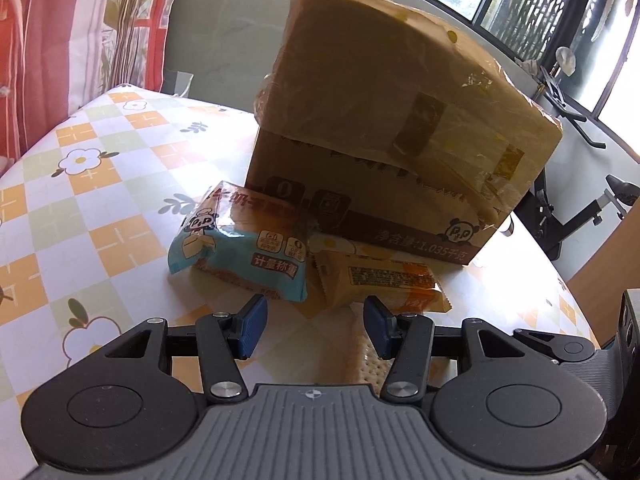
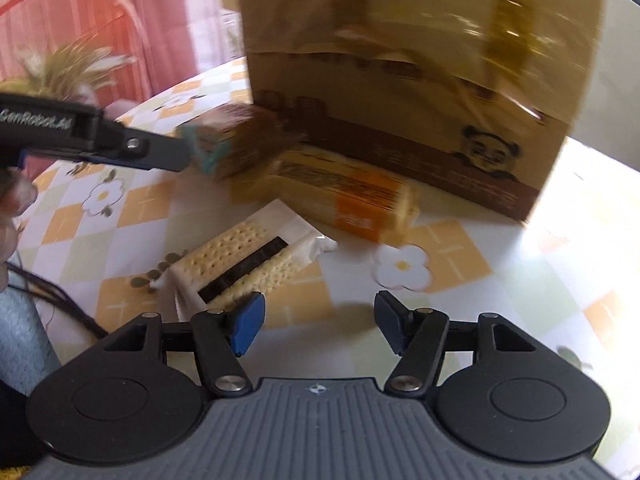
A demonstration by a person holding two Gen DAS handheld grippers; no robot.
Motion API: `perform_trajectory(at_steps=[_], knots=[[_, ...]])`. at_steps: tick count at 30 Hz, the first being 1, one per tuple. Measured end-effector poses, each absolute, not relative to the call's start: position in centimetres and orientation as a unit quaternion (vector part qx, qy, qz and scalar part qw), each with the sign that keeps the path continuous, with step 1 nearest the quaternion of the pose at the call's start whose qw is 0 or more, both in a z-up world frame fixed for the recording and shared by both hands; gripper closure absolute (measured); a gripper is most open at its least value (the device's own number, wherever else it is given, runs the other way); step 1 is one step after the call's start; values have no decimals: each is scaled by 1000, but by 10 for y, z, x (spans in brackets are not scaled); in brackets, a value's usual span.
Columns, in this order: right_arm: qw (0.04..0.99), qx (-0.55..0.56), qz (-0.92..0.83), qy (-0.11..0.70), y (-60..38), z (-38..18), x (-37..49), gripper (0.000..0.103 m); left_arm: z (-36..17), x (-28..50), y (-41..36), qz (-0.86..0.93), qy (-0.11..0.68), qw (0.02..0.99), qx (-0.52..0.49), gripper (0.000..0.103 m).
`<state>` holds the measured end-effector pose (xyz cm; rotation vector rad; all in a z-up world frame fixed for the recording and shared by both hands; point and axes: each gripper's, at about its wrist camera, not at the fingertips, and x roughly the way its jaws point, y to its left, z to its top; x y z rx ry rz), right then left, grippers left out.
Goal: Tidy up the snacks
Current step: 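Return both grippers to the table and lower the right gripper onto the cracker pack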
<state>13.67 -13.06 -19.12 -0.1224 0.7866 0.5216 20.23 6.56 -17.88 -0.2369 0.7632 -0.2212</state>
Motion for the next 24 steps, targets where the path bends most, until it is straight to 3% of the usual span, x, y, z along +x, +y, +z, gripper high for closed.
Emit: perform_trajectory(at_steps=[12, 17, 24], knots=[[885, 13, 251, 391, -127, -173, 160, 39, -178, 202, 68, -93, 365, 919, -114, 48], [888, -38, 269, 372, -94, -173, 167, 23, -176, 200, 76, -80, 362, 921, -119, 48], [889, -63, 259, 371, -88, -183, 168, 15, -177, 200, 81, -72, 363, 921, -123, 48]])
